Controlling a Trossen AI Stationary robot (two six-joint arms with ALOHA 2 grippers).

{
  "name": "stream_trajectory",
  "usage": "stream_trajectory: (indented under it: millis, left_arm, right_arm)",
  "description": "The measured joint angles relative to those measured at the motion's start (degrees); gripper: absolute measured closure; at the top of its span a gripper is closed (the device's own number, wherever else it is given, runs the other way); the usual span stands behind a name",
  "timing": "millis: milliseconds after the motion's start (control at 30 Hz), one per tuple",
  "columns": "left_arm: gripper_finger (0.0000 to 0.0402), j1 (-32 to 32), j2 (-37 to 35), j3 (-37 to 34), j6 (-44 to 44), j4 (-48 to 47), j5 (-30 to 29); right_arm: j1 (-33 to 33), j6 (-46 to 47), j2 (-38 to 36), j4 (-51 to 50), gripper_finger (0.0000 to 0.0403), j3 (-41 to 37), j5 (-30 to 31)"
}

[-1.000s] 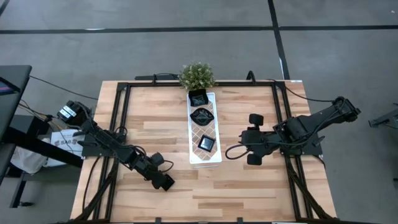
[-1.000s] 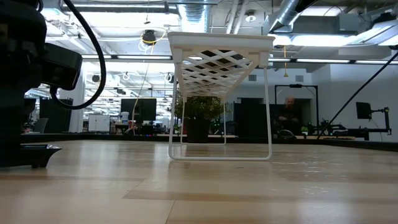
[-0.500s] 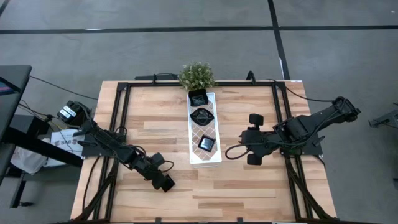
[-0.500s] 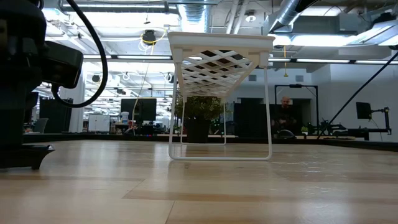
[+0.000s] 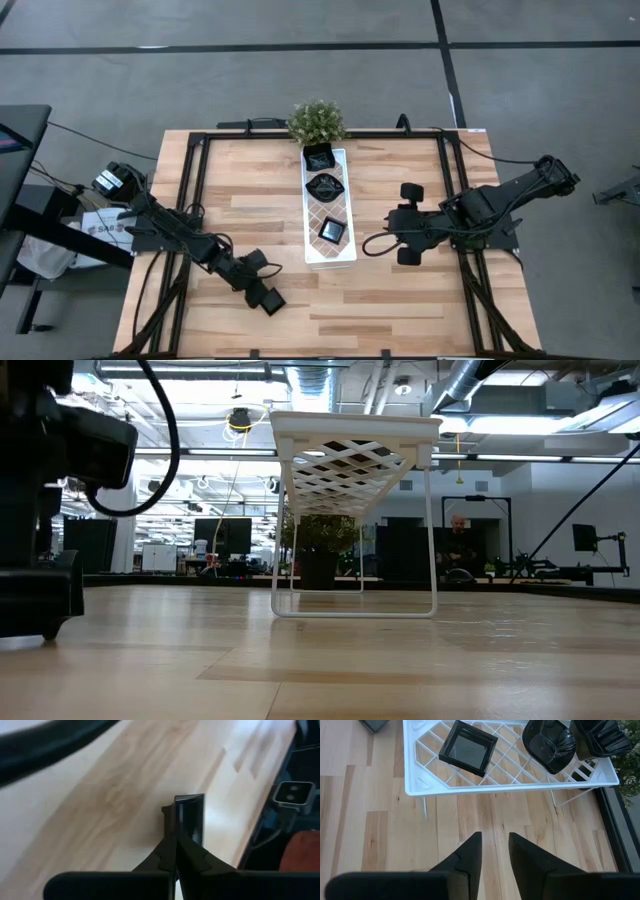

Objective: Pick & Place Mini shaped plates
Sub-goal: Stack the square plate on the other square plate on the shelf

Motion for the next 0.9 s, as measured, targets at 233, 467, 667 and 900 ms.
stream_trajectory:
  millis: [233, 467, 667, 900]
  left_arm:
    - [0.0399, -0.2, -0.6, 2.2, -0.1, 0.1, 0.0]
    - [0.0399, -0.2, -7.0, 2.4, 0.2, 0.0, -3.3]
    - [0.0400, -0.2, -14.2, 2.4, 0.4, 0.1, -7.9]
    - [0.0400, 0.0, -17.9, 3.0, 0.5, 0.0, -9.1]
  right_arm:
    - [0.0, -0.1, 0.0, 0.0, 0.0311, 0.0, 0.0]
    - [0.0, -0.1, 0.0, -0.5, 0.0311, 0.0, 0.0]
    - [0.0, -0.1, 0.0, -0.5, 0.0311, 0.0, 0.0]
    - [0.0, -0.7, 0.0, -0.5, 0.0311, 0.0, 0.0]
